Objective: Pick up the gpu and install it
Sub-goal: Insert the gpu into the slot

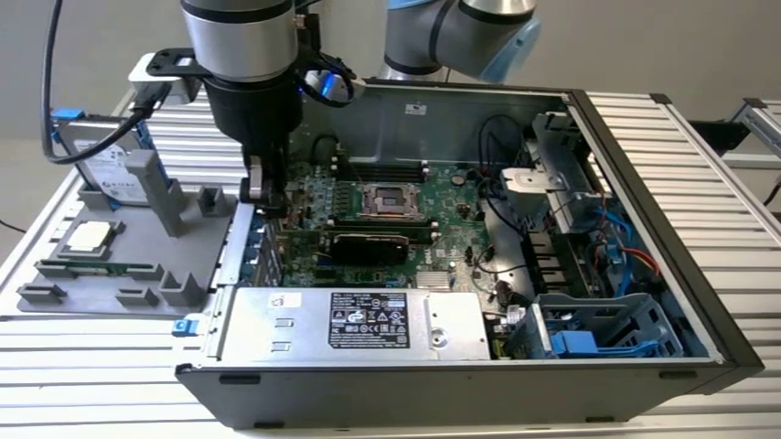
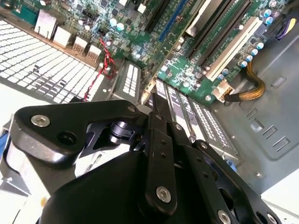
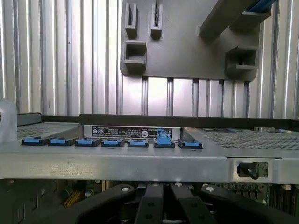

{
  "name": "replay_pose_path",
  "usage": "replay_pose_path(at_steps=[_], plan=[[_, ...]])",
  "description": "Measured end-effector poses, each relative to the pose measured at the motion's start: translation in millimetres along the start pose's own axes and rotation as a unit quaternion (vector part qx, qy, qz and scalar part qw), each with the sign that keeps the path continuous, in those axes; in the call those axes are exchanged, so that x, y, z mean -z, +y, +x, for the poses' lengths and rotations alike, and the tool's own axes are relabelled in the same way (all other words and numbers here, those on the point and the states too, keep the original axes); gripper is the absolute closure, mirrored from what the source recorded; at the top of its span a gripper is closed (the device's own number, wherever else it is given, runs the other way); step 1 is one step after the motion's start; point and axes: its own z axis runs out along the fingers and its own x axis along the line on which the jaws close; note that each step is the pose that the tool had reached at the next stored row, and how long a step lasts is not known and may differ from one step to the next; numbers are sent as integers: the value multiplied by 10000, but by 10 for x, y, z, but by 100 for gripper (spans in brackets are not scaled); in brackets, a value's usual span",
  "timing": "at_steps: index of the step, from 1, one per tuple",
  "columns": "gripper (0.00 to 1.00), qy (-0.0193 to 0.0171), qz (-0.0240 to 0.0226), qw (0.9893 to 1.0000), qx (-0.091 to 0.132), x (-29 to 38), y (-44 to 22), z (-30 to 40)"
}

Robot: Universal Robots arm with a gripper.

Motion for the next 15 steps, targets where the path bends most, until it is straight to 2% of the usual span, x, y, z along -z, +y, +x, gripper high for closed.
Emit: replay_pose_path(at_steps=[3,5,6,7,9,12,15], plan=[[100,-1,0,10000,1,5,-2,-1],[100,-20,11,10000,-6,29,-3,-2],[100,-27,14,10000,-12,53,-5,-5],[100,-23,2,10000,-19,87,-1,-6],[100,-18,7,10000,-19,165,-12,-6],[100,-21,8,10000,-18,209,-54,-7],[100,-28,7,10000,-16,225,-147,-6]])
